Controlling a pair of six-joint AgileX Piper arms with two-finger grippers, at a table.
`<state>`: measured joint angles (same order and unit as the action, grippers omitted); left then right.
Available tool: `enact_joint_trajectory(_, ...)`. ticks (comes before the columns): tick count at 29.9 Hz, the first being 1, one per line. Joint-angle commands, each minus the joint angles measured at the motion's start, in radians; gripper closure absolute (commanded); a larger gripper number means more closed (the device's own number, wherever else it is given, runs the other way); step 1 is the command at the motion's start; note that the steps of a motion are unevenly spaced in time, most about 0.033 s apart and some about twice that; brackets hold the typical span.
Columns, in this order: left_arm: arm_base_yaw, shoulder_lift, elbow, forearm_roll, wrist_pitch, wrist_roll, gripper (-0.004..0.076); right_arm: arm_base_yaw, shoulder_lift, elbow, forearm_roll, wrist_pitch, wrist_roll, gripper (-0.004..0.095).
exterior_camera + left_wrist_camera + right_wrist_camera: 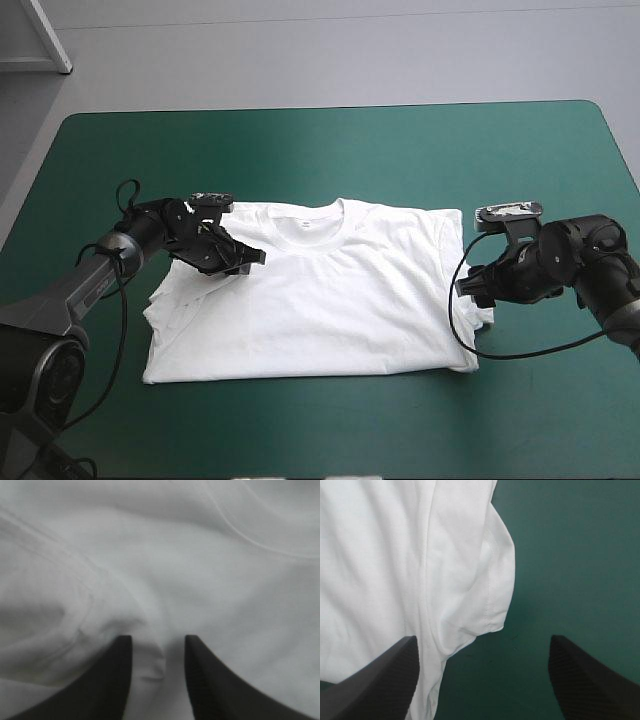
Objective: Fold the cloth
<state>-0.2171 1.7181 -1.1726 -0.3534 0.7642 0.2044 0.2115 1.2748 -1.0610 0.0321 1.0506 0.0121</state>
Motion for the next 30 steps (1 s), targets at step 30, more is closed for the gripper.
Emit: enact_joint_trajectory(30, -0.004, -0.341, -0.284, 0.088, 0.190, -0.030, 0.0224, -0.182, 0.370, -0.019, 0.187, -0.166, -0.147, 0.0438)
